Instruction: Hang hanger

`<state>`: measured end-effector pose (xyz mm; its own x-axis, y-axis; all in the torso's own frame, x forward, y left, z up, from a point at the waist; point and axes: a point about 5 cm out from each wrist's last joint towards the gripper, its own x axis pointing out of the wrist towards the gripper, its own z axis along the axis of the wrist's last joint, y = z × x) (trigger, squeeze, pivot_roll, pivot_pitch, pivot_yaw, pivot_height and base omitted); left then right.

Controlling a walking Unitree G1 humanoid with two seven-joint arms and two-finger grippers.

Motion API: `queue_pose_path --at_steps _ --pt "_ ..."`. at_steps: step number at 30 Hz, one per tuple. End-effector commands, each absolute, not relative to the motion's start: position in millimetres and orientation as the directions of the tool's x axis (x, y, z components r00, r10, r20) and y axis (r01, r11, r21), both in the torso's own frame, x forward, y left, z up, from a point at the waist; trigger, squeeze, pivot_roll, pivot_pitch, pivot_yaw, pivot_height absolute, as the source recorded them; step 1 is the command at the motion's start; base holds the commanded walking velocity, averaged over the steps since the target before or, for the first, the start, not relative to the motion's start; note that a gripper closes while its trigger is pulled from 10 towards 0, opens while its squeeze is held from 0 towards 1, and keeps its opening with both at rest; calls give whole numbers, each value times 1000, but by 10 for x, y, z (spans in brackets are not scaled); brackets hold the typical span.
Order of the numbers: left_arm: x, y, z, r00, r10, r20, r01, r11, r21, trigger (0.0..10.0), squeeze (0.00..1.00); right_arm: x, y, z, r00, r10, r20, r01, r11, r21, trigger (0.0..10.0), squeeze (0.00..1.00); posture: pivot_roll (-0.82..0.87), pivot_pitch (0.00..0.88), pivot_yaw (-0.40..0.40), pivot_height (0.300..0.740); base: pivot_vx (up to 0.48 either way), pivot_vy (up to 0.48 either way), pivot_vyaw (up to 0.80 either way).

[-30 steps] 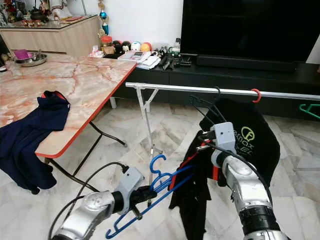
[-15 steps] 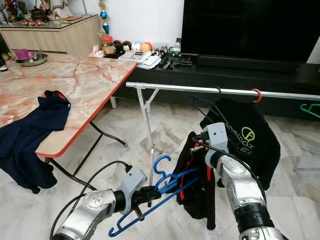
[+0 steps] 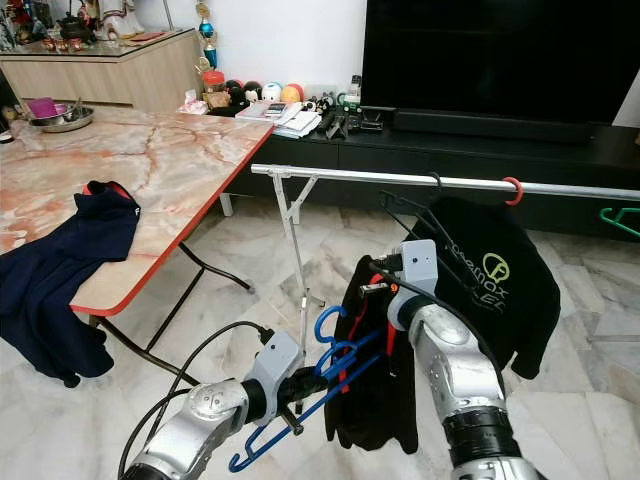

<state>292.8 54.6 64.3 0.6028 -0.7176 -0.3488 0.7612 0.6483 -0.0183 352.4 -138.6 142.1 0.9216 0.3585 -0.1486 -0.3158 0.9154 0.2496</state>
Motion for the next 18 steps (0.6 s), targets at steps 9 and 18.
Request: queue_pose_path --at_steps 9,18 --pt "2909 438 609 586 -720 -371 775 632 0 10000 0 3498 -1278 1583 920 376 -113 -336 903 269 10000 0 60 0 -29 740 0 0 0" --pt "3027 524 702 678 -669 -306 707 707 22 10000 0 3464 -1270 1469 916 360 -174 -299 906 300 10000 0 60 0 -29 740 0 0 0"
